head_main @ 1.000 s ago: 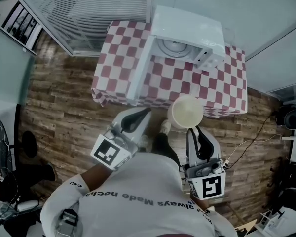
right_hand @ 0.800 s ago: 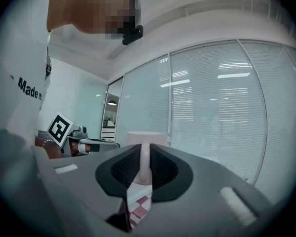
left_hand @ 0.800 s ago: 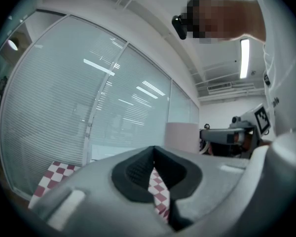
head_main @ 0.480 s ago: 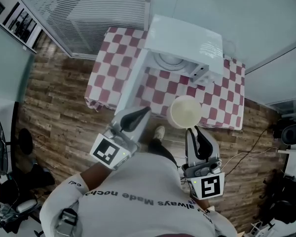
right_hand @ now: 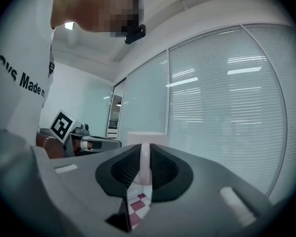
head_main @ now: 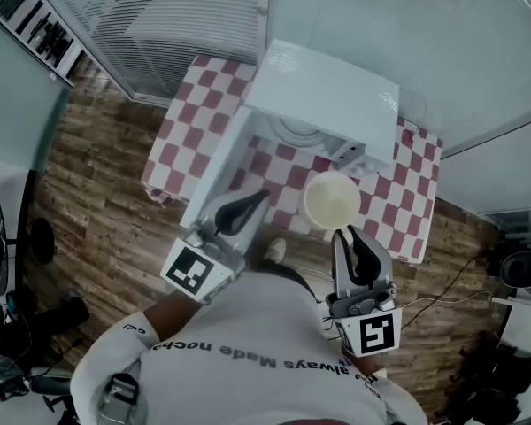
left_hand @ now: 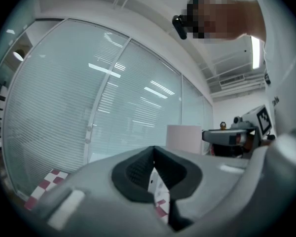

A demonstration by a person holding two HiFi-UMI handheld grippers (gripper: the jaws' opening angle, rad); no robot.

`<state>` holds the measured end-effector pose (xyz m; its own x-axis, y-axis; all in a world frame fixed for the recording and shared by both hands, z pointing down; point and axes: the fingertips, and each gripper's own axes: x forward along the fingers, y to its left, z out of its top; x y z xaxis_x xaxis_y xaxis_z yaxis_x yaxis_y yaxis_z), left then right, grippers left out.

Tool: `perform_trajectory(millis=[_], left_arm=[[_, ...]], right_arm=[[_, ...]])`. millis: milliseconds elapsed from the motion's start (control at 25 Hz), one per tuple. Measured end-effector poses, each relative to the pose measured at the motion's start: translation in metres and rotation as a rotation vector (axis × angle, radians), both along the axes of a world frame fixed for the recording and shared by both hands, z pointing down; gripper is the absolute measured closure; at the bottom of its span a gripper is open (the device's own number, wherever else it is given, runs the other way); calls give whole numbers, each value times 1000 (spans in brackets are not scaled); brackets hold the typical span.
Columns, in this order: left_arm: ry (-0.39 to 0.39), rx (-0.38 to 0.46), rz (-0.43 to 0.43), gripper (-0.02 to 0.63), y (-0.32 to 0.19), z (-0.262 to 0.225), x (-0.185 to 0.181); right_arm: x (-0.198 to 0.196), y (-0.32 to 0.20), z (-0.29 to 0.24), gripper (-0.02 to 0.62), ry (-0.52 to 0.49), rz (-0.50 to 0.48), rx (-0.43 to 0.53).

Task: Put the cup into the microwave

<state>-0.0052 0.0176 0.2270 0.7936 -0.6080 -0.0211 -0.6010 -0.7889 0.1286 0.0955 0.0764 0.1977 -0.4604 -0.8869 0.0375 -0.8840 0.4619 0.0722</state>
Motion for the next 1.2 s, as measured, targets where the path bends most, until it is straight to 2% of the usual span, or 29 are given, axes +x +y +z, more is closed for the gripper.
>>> perform_trajectory(millis=[280,520,880,1200], left_arm=[[-3,1,-24,603,-29,6,39],[-13,-13,-40,603,-43,11,51],[-22,-23,-42,603,-64,11,30],[-22,11,-14,603,-95,-2,2]], right_arm=[[37,-29,9,549,0,-38,-6],[51,-44,18,549,16,-65,-17],[30,-72,19,549,-5,-61,-19],[3,-101,0,549,-20,-16,10]])
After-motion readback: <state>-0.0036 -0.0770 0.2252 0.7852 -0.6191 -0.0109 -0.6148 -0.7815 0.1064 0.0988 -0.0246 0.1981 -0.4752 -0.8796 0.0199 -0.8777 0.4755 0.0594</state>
